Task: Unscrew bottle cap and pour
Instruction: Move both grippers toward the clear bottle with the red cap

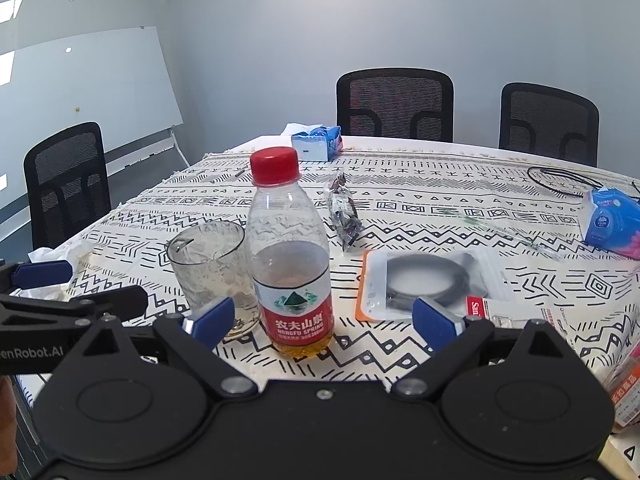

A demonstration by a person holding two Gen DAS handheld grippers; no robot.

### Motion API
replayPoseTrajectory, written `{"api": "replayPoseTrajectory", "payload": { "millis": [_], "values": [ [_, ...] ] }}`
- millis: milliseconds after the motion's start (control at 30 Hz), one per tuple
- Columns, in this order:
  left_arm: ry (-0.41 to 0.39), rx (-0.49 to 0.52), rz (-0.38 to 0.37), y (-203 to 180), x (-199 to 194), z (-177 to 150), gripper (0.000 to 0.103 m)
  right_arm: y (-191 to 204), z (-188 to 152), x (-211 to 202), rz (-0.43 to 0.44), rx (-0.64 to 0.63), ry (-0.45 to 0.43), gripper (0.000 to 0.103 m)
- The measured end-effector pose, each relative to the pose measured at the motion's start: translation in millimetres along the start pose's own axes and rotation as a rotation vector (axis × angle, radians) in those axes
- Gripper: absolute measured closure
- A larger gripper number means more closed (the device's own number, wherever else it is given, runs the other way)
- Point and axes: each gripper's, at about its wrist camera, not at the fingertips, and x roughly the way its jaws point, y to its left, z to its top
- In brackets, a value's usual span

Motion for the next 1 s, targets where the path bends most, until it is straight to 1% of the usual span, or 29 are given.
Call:
{"api": "replayPoseTrajectory", "payload": {
  "millis": [100, 200, 233, 300, 400, 667, 800, 1000],
  "values": [
    [0.007, 0.002, 0.01, -5.7, 3.9, -0.2, 0.005, -0.2, 0.4, 0.4, 0.003, 0.005, 0.005, 0.007],
    [-0.009, -0.021, -0.014, 0.5, -1.9, -3.0, 0.005, -0.4, 0.9, 0.9, 0.006, 0.01, 0.009, 0.008],
    [-0.006, -0.024, -0.014, -3.0, 0.2, -1.9, 0.005, -0.4, 1.0, 1.0, 0.007, 0.011, 0.011, 0.008],
    [-0.003, -0.031, -0.04, 5.0, -0.6, -1.5, 0.005, 1.9, 1.0, -0.7, 0.004, 0.01, 0.01, 0.01],
    [-0.003, -0.04, -0.046, 5.8, 2.2, -3.3, 0.005, 4.2, 1.9, -1.0, 0.003, -0.006, 0.012, 0.012],
    [-0.008, -0.036, -0.05, 6.6, 4.0, -5.7, 0.005, 4.9, 1.2, -0.8, 0.006, -0.006, 0.008, 0.012],
    [-0.005, -0.033, -0.057, 6.8, 5.7, -5.4, 0.005, 3.1, 0.6, -0.5, 0.015, -0.005, 0.006, 0.016],
    [0.0, -0.036, -0.064, 6.3, 8.3, -5.9, 0.005, 2.8, -0.8, -0.4, 0.032, 0.0, 0.007, 0.018]
  ]
}}
